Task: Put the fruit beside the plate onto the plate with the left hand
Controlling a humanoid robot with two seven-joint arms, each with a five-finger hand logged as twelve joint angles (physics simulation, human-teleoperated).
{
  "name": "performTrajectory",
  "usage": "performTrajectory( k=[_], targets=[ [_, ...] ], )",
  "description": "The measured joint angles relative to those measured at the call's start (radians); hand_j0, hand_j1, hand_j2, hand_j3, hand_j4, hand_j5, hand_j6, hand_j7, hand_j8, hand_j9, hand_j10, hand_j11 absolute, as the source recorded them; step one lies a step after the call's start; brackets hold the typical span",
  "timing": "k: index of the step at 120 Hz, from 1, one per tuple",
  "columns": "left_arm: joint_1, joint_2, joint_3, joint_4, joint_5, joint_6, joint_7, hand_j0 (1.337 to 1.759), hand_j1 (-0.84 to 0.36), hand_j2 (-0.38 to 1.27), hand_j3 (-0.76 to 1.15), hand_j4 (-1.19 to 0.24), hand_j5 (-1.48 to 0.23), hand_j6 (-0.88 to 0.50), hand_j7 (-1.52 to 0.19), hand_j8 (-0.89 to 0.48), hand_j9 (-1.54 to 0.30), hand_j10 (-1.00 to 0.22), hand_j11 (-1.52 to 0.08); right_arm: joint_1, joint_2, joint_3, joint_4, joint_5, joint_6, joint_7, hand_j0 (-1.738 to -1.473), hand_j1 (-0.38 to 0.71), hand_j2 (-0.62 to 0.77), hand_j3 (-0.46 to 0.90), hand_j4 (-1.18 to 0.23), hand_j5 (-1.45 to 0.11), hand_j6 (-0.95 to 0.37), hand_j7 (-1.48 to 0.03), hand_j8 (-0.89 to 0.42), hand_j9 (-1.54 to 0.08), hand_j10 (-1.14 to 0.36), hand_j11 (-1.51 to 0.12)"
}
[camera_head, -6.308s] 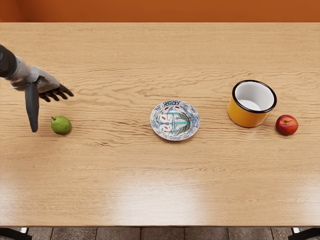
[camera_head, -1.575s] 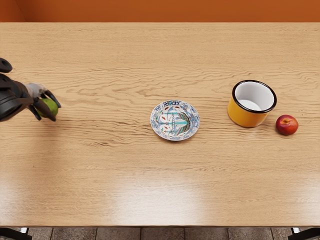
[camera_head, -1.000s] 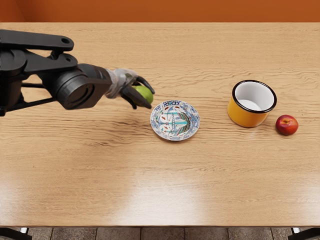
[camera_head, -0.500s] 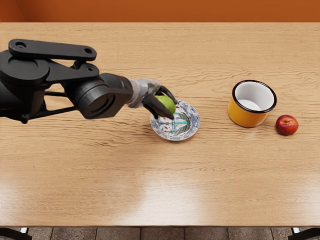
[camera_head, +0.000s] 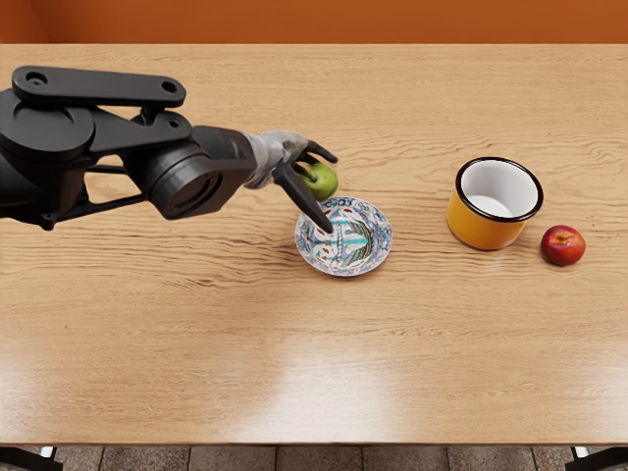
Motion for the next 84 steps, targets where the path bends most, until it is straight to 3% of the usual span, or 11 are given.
performTrajectory(
  k=[22, 62, 67, 76, 84],
  targets=[
    [-0.001, 0.0, 0.0, 0.0, 0.001, 0.0, 0.0, 1.657, 0.13, 0.03, 0.0, -0.18, -0.25, -0.15, -0.24, -0.11, -0.25, -0.27, -0.25, 0.0, 0.0, 0.0, 0.0, 0.0, 0.0, 0.0, -1.658, -0.35, 0.0, 0.0, 0.0, 0.0, 0.0, 0.0, 0.0, 0.0, 0.0, 0.0],
    [-0.001, 0.024, 0.001, -0.007, -0.002, -0.004, 0.0, 1.658, 0.21, 0.02, 0.0, -0.12, -0.15, -0.11, -0.15, -0.1, -0.15, -0.13, -0.15, 0.0, 0.0, 0.0, 0.0, 0.0, 0.0, 0.0, -1.658, -0.35, 0.0, 0.0, 0.0, 0.0, 0.0, 0.0, 0.0, 0.0, 0.0, 0.0],
    [0.001, 0.091, 0.003, -0.023, -0.002, -0.006, 0.0, 1.658, 0.23, 0.02, 0.0, -0.1, -0.13, -0.09, -0.13, -0.09, -0.13, -0.11, -0.13, 0.0, 0.0, 0.0, 0.0, 0.0, 0.0, 0.0, -1.658, -0.35, 0.0, 0.0, 0.0, 0.0, 0.0, 0.0, 0.0, 0.0, 0.0, 0.0],
    [0.007, 0.323, 0.008, -0.066, -0.008, -0.091, 0.001, 1.658, 0.26, 0.01, 0.0, -0.07, -0.1, -0.07, -0.1, -0.07, -0.1, -0.08, -0.1, 0.0, 0.0, 0.0, 0.0, 0.0, 0.0, 0.0, -1.658, -0.35, 0.0, 0.0, 0.0, 0.0, 0.0, 0.0, 0.0, 0.0, 0.0, 0.0],
    [0.109, 0.526, 0.019, -0.084, -0.02, -0.295, 0.002, 1.658, 0.28, 0.01, 0.0, -0.06, -0.08, -0.06, -0.08, -0.05, -0.08, -0.07, -0.08, 0.0, 0.0, 0.0, 0.0, 0.0, 0.0, 0.0, -1.658, -0.35, 0.0, 0.0, 0.0, 0.0, 0.0, 0.0, 0.0, 0.0, 0.0, 0.0]
  ],
)
